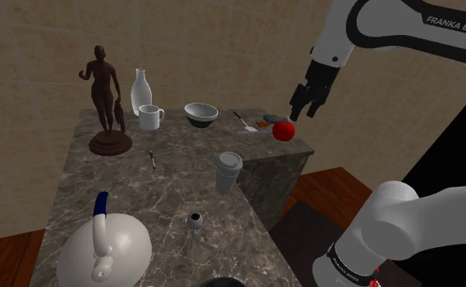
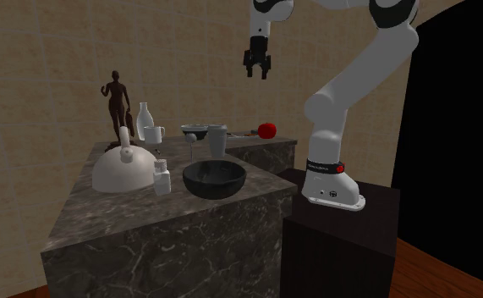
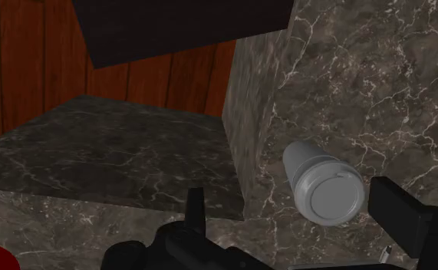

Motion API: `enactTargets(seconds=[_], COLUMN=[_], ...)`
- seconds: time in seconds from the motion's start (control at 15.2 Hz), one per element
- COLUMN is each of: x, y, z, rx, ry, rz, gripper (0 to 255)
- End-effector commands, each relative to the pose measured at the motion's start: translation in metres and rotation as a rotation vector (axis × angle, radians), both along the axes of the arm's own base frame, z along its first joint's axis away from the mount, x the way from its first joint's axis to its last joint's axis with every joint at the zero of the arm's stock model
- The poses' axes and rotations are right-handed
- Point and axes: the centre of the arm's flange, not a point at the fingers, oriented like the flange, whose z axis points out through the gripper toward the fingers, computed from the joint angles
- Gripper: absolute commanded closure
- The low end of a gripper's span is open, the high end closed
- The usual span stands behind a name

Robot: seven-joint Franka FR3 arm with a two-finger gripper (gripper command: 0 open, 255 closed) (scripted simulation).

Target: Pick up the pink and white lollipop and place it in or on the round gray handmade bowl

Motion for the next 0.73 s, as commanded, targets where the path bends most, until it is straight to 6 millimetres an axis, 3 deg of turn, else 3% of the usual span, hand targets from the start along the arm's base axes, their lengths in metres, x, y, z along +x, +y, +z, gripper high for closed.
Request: enactTargets(seconds=[0.0,0.66], x=[0.0,0.017], y=[0.0,0.1], z=[0.0,-0.07], rx=[0.0,0.066], ry=[0.0,0.006], rz=[0.0,0.031], gripper=[0,0])
